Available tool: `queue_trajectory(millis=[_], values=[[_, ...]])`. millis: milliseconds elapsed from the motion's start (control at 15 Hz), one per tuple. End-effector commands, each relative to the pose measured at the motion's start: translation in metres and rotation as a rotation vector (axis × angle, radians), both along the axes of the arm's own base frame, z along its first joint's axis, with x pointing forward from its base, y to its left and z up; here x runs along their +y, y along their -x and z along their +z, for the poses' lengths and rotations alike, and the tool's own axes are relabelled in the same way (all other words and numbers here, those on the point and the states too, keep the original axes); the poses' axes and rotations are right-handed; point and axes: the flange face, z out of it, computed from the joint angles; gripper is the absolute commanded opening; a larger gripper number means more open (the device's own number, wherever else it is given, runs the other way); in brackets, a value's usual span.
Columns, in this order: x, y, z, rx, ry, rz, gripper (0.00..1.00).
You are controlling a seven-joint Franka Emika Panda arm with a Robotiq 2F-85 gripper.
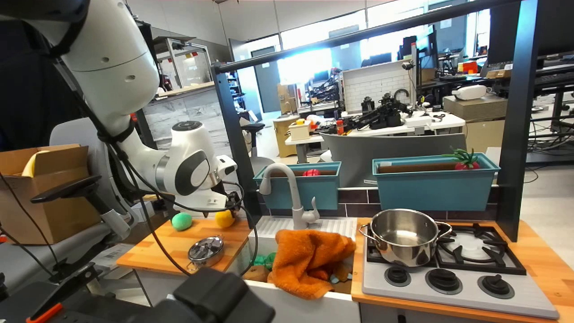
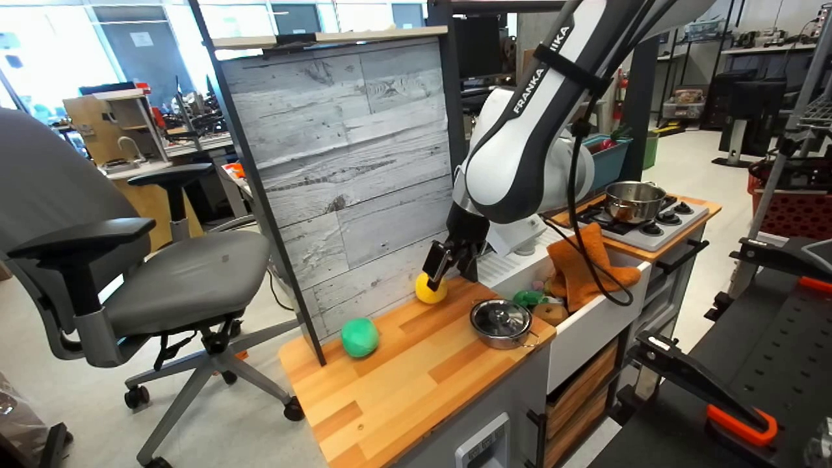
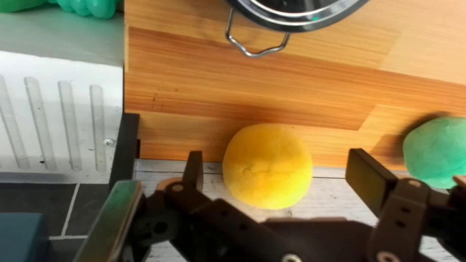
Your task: Put the orange plushy in the pot on the stove
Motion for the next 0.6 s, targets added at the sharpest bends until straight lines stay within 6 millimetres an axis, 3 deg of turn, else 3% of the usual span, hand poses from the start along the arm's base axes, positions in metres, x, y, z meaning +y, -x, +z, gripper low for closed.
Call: queue_trajectory(millis=[0,333,533], values=[[0.022,-0.039,0.011,-0.046,-0.015,-0.02,1.0],[0.054,-0.062,0.016,-0.043,-0.02,0.002,1.0],[0.053,-0.067,0.013,-0.002,0.034,-0.042,1.0]])
